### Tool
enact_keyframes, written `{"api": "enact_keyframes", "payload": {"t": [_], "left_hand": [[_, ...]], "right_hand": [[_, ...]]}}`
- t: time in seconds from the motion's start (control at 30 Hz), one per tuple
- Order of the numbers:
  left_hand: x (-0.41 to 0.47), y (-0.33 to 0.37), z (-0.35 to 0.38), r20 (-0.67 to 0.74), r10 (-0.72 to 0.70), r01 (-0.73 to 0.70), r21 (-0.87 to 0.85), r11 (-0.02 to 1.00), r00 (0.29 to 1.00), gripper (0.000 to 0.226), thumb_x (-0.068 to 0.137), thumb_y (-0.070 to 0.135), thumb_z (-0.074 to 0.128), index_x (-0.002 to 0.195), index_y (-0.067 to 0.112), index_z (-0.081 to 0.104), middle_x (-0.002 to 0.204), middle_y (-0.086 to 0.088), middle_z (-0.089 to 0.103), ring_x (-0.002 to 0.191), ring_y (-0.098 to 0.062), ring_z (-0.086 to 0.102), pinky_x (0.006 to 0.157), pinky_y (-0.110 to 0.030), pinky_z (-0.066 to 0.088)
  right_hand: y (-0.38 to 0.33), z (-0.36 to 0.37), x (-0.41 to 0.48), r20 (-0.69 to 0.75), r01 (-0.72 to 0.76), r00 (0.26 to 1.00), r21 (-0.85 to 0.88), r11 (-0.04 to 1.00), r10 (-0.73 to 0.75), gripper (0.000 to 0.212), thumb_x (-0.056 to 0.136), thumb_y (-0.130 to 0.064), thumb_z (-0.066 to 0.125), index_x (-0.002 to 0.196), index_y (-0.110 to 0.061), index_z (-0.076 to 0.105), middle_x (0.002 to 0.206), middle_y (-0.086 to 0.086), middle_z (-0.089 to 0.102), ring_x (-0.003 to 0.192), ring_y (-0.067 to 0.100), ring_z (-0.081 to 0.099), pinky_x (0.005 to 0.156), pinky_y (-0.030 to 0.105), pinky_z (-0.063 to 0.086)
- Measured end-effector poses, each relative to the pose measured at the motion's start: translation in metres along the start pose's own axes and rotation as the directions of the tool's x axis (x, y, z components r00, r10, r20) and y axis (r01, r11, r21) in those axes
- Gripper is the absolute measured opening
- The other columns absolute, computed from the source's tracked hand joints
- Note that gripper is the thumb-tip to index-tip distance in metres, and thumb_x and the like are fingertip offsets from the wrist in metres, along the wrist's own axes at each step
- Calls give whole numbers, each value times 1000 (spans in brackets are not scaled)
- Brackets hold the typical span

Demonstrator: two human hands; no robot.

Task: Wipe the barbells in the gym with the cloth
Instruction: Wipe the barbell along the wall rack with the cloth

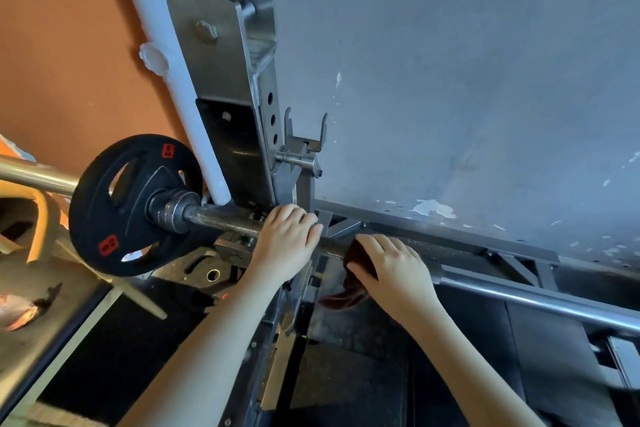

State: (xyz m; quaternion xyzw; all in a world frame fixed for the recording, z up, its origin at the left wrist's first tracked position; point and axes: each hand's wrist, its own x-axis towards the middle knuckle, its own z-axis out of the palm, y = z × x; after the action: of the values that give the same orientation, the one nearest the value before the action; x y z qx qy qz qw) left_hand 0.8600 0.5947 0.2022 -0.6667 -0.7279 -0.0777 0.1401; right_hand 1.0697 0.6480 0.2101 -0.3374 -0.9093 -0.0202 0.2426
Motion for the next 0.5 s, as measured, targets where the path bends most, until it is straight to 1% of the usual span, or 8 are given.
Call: {"api": "enact_keyframes", "payload": {"t": [0.07, 0.13, 0.2, 0.27, 0.3, 0.4, 0.47, 0.5], "left_hand": [[0, 0, -2, -11, -4, 4, 14, 1000, 1000, 43, 98, 23, 28, 95, 10, 69, 96, -4, 70, 97, -29, 61, 89, -43, 48], [2, 1, -3, 15, -38, 38, -25, 999, 999, 48, 100, 28, 23, 97, 12, 69, 97, -3, 70, 98, -28, 60, 94, -42, 44], [2, 2, -1, -5, -76, 76, -52, 996, 997, 50, 101, 32, 22, 97, 16, 69, 95, 0, 70, 97, -24, 60, 98, -39, 40], [2, 3, -2, -24, -91, 89, -68, 994, 996, 49, 100, 34, 23, 95, 17, 69, 92, 2, 70, 96, -22, 60, 100, -38, 39], [3, 3, -2, -17, -92, 90, -78, 993, 996, 49, 100, 34, 23, 95, 18, 69, 93, 2, 70, 96, -21, 60, 101, -37, 38], [2, 1, -2, 10, -89, 90, -88, 992, 996, 52, 100, 34, 21, 99, 17, 70, 98, 2, 70, 100, -21, 60, 101, -37, 38], [2, 2, -2, 10, -98, 98, -89, 991, 995, 52, 100, 34, 21, 101, 17, 71, 99, 2, 71, 100, -21, 60, 99, -38, 41], [2, 2, -2, 3, -107, 107, -91, 990, 994, 51, 99, 34, 23, 100, 18, 71, 98, 2, 71, 99, -21, 60, 97, -37, 42]], "right_hand": [[2, -4, -9, -40, -21, 999, -71, 997, 18, 44, 72, -34, 84, 107, -13, 69, 97, 3, 72, 83, 27, 70, 70, 39, 57], [-6, 2, 1, -43, -33, 999, -105, 994, 29, 34, 74, -34, 82, 95, -11, 69, 84, 4, 71, 71, 26, 68, 61, 36, 56], [-20, 7, 23, 2, -41, 999, -109, 993, 42, 27, 81, -36, 76, 83, -12, 65, 71, 2, 67, 59, 24, 65, 49, 30, 47], [-29, 7, 49, 175, -104, 979, -29, 994, 107, 29, 96, -41, 55, 91, -14, 62, 81, 2, 67, 70, 25, 66, 55, 29, 40], [-29, 9, 62, 286, -183, 944, 31, 983, 167, 32, 101, -43, 44, 95, -15, 60, 89, 4, 68, 79, 27, 65, 60, 31, 40], [-24, 11, 90, 577, -456, 769, 193, 869, 276, 33, 102, -40, 38, 89, -16, 56, 103, 11, 67, 90, 30, 59, 73, 35, 45], [-22, 15, 83, 594, -498, 745, 192, 846, 303, 32, 101, -43, 39, 94, -19, 59, 104, 9, 66, 91, 29, 60, 78, 37, 47], [-24, 16, 70, 484, -439, 812, 139, 887, 326, 35, 100, -45, 39, 100, -19, 62, 102, 7, 67, 91, 29, 61, 78, 38, 48]]}}
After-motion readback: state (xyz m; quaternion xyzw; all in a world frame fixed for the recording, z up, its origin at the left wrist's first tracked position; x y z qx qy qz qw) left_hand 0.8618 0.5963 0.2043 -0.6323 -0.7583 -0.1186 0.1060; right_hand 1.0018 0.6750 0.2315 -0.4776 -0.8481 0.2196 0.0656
